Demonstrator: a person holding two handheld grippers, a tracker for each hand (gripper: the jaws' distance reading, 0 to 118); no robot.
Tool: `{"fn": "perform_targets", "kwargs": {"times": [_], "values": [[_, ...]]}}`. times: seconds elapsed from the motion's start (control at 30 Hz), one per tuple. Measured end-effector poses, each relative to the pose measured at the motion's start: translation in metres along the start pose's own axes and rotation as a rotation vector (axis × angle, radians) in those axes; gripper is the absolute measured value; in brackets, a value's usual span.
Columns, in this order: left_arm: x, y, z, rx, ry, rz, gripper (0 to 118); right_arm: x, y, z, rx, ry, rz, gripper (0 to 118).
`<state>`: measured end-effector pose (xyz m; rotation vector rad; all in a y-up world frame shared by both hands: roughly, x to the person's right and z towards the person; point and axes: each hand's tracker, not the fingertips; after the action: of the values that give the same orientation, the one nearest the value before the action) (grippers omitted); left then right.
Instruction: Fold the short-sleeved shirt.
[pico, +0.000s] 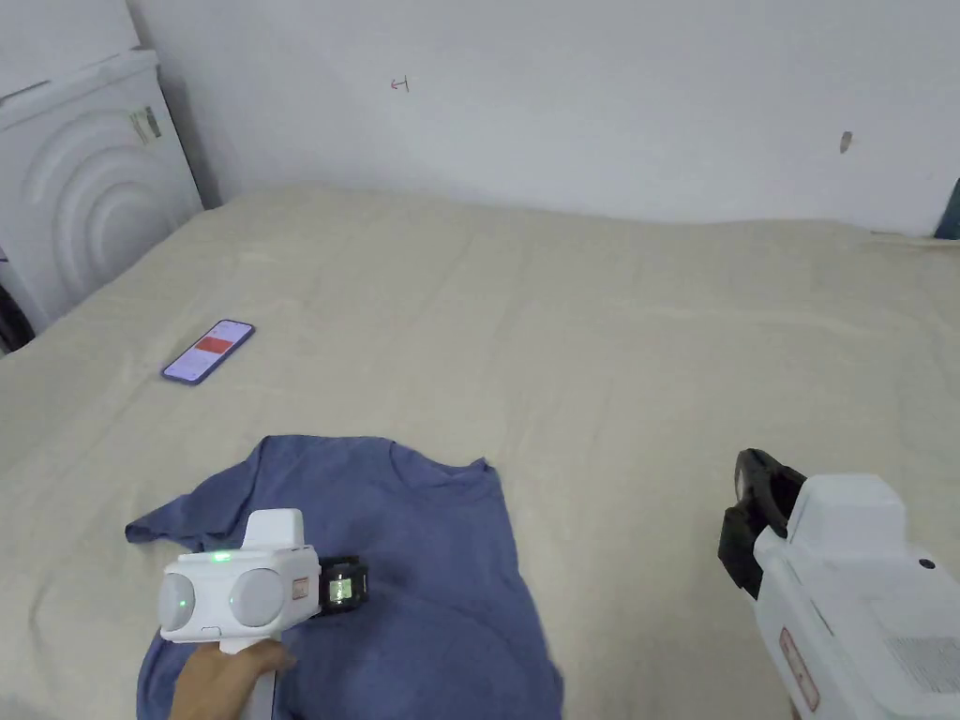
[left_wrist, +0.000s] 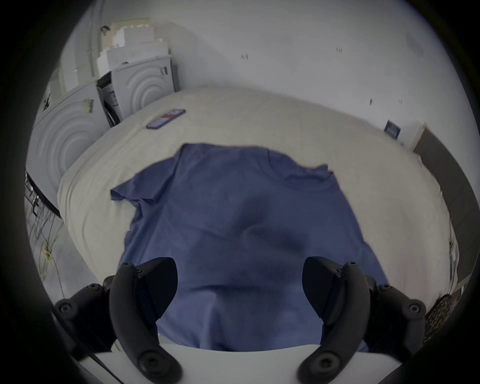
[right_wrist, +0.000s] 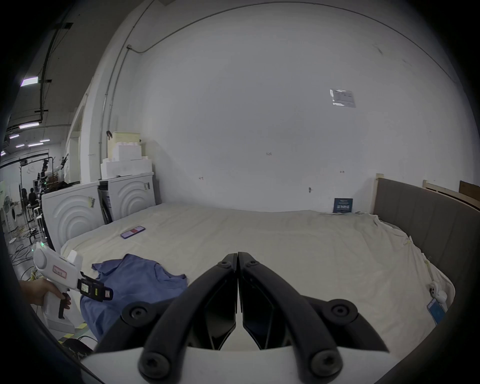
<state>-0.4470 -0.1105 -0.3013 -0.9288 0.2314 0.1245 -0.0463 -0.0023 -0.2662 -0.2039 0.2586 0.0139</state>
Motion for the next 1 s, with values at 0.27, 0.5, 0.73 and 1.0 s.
{"fn": "perform_targets", "kwargs": {"times": [0.27, 0.5, 0.73, 1.0], "values": [[0.01, -0.006, -0.056, -0.228, -0.006, -0.014, 52, 0.028, -0.009, 0.006, -0.029, -0.056, 0.013, 0], [0.014, -0.006, -0.066, -0.21, 0.002, -0.076, 0, 0.05, -0.011, 0.01, -0.037, -0.104, -0.011, 0], [-0.001, -0.007, -0.041, -0.111, -0.096, 0.016, 0, 0.059, -0.011, 0.02, -0.036, -0.124, -0.015, 0], [-0.019, 0.017, 0.035, 0.066, -0.354, 0.258, 0, 0.072, -0.008, 0.035, -0.016, -0.136, -0.034, 0]]}}
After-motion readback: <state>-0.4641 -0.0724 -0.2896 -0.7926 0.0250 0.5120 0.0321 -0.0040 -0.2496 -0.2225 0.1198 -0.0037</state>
